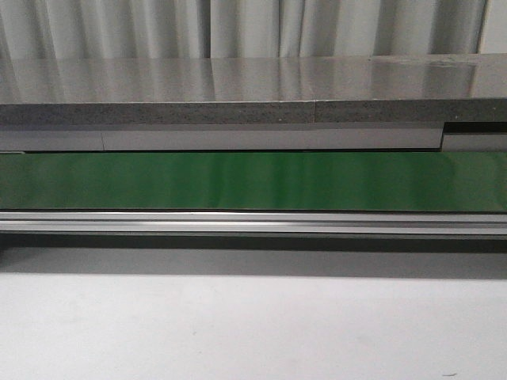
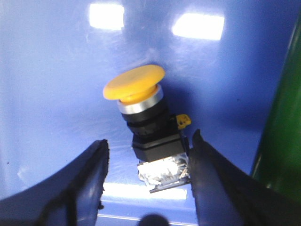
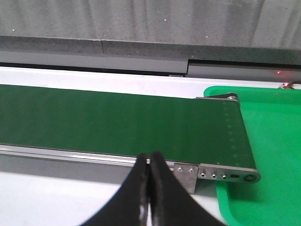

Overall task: Move button from right to left
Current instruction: 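Lift the button with the left gripper and carry it to the blue tray, then lower the button into the blue tray and open the left gripper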

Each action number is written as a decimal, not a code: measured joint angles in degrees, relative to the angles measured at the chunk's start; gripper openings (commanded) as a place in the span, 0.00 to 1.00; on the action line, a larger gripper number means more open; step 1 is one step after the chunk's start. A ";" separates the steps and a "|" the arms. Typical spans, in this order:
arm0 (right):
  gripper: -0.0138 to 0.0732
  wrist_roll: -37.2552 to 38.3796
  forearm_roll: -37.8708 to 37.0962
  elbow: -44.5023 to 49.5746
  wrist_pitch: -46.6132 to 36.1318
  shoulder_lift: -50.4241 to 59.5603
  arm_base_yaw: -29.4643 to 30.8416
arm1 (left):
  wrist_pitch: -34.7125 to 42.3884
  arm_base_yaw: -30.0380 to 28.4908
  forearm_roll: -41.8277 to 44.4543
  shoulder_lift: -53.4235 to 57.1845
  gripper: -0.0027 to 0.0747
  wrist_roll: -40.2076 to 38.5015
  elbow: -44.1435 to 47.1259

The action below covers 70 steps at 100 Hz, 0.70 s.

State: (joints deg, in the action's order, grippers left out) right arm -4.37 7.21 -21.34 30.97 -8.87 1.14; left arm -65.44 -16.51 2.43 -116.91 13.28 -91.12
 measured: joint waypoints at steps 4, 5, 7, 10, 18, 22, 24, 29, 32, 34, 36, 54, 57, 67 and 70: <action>0.08 0.00 0.00 0.00 0.00 0.00 0.00 | 0.00 0.00 0.00 0.14 0.53 -0.04 -0.10; 0.08 0.00 0.00 0.00 0.00 0.00 0.00 | 0.00 0.00 0.00 0.31 0.53 -0.15 -0.10; 0.08 0.00 0.00 0.00 0.00 0.00 0.00 | 0.00 0.00 0.00 0.59 0.53 -0.14 -0.10; 0.08 0.00 0.00 0.00 0.00 0.00 0.00 | 0.14 0.00 0.00 1.01 0.52 -0.14 -0.10; 0.08 0.00 0.00 0.00 0.00 0.00 0.00 | 0.95 0.00 -0.15 3.16 0.43 -0.27 -0.10; 0.08 0.00 0.00 0.00 0.00 0.00 0.00 | 1.66 0.00 -0.62 4.64 0.34 -0.27 -0.10; 0.08 0.00 0.00 0.00 0.00 0.00 0.00 | 1.97 0.00 -0.93 5.17 0.28 -0.27 -0.10; 0.08 0.00 0.00 0.00 0.00 0.00 0.00 | 2.56 0.00 -1.99 7.44 0.17 -0.39 -0.10; 0.08 0.00 0.00 0.00 0.00 0.00 0.00 | 2.69 0.00 -2.91 8.58 0.09 -0.39 -0.10; 0.08 0.00 0.00 0.00 0.00 0.00 0.00 | 2.87 0.12 -3.40 9.45 0.02 -0.39 -0.10; 0.08 0.00 0.00 0.00 0.00 0.00 0.00 | 3.13 0.40 -3.72 10.32 0.01 -0.39 -0.14; 0.08 0.00 0.00 0.00 0.00 0.00 0.00 | 4.81 4.65 -6.39 16.36 0.01 -0.39 0.09; 0.08 0.00 0.00 0.00 0.00 0.00 0.00 | 5.20 5.61 -6.97 17.38 0.01 -0.39 0.36; 0.08 0.00 0.00 0.00 0.00 0.00 0.00 | 6.73 9.20 -9.50 20.12 0.01 -0.39 2.02; 0.08 0.00 0.00 0.00 0.00 0.00 0.00 | 7.12 10.53 -10.25 20.86 0.01 -0.39 2.58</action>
State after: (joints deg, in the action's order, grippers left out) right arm -4.37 7.21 -21.34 30.97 -8.87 1.14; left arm -58.32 -5.98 -7.81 -96.04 12.89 -88.54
